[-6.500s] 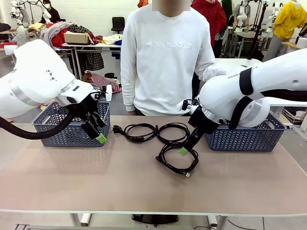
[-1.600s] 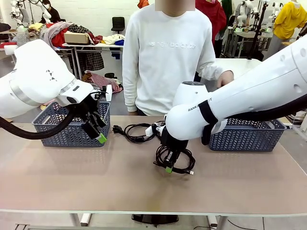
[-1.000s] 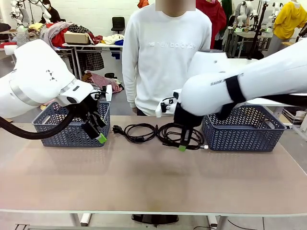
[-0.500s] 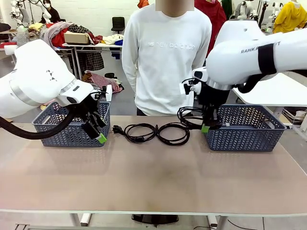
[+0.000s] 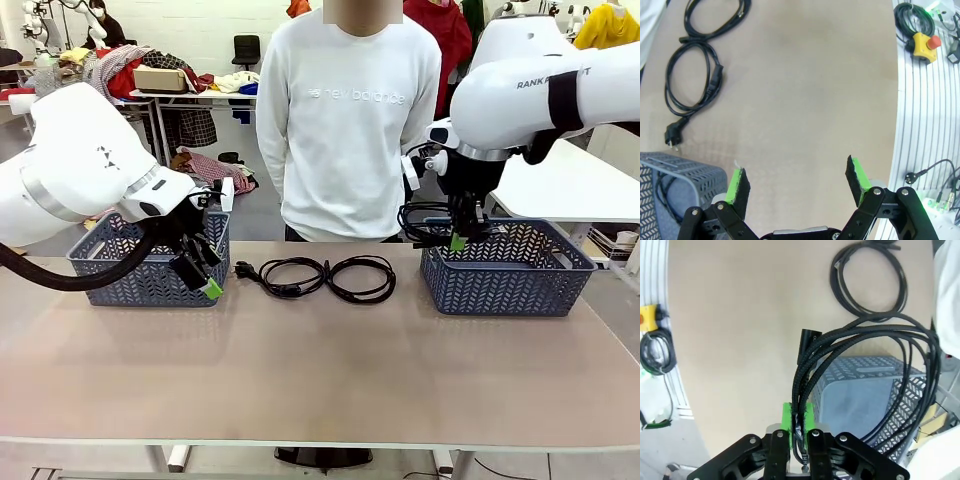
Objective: Organize the cables according to human instructions.
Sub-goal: Pick up a bundle of cables and place it in the basket indicated by the human.
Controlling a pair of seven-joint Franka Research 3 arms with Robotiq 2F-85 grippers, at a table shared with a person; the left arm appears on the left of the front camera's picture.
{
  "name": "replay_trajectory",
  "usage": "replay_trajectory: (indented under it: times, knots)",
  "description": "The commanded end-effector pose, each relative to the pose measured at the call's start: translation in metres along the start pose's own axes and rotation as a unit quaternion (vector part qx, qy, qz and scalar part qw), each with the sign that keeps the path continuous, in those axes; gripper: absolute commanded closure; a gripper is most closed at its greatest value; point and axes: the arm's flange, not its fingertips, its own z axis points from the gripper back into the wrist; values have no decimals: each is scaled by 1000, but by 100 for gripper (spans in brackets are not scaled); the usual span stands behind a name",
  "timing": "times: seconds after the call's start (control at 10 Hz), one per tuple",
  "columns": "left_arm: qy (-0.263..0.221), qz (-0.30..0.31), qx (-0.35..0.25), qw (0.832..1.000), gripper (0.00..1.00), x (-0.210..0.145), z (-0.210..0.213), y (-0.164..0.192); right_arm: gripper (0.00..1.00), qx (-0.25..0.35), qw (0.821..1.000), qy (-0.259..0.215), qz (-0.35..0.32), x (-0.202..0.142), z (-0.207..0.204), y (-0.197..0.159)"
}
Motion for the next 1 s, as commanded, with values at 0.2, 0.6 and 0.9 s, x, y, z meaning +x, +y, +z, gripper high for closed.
replay_trajectory:
  times: [0.2, 0.6, 0.9]
  knots:
    - [5, 1, 4, 1000, 0, 0, 2, 1, 100, -1, 1000, -8, 2, 5, 4, 8]
    - [5, 1, 4, 1000, 0, 0, 2, 1, 89, -2, 1000, -1, -15, 1, -3, -9]
    - [5, 1, 4, 1000, 0, 0, 2, 1, 89, -20, 999, 10, -37, -37, -4, -43]
